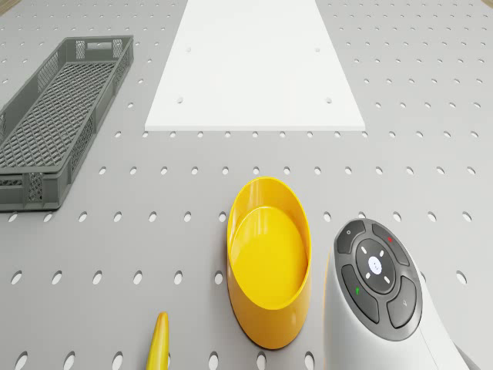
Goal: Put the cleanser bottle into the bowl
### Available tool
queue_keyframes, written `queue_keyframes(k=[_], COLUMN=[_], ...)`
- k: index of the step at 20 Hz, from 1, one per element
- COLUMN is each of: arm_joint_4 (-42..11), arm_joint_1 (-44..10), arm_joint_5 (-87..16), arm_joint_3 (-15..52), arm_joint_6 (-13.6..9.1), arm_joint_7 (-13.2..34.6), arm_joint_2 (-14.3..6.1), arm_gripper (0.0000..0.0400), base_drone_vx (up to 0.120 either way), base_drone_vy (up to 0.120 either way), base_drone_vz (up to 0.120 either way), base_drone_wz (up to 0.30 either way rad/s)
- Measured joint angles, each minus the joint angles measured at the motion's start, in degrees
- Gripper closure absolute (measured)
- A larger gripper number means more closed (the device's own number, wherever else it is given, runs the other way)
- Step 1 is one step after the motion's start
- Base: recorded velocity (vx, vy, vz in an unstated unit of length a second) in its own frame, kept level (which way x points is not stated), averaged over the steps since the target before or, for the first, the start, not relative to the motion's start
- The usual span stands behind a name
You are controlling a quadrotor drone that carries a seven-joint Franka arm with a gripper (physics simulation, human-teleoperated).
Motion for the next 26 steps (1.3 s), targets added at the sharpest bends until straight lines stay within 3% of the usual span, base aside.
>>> queue_keyframes(k=[5, 8, 15, 26], arm_joint_4=[-1.57, -2.29, -2.97, -3.12], arm_joint_1=[1.08, 1.57, 1.99, 2.01], arm_joint_5=[3.59, 5.63, 7.95, 8.72], arm_joint_3=[3.92, 6.11, 8.53, 9.22], arm_joint_6=[-1.67, -2.51, -3.25, -3.17], arm_joint_7=[-0.14, -0.19, -0.21, -0.16], arm_joint_2=[-0.3, -0.45, -0.73, -1.1], arm_gripper=[0.0275, 0.0275, 0.0275, 0.0275], base_drone_vx=[0.0, 0.0, 0.12, 0.109], base_drone_vy=[0.0, 0.013, 0.114, 0.025], base_drone_vz=[0.008, 0.12, 0.12, 0.0], base_drone_wz=[0.0, 0.0, 0.0, 0.0])
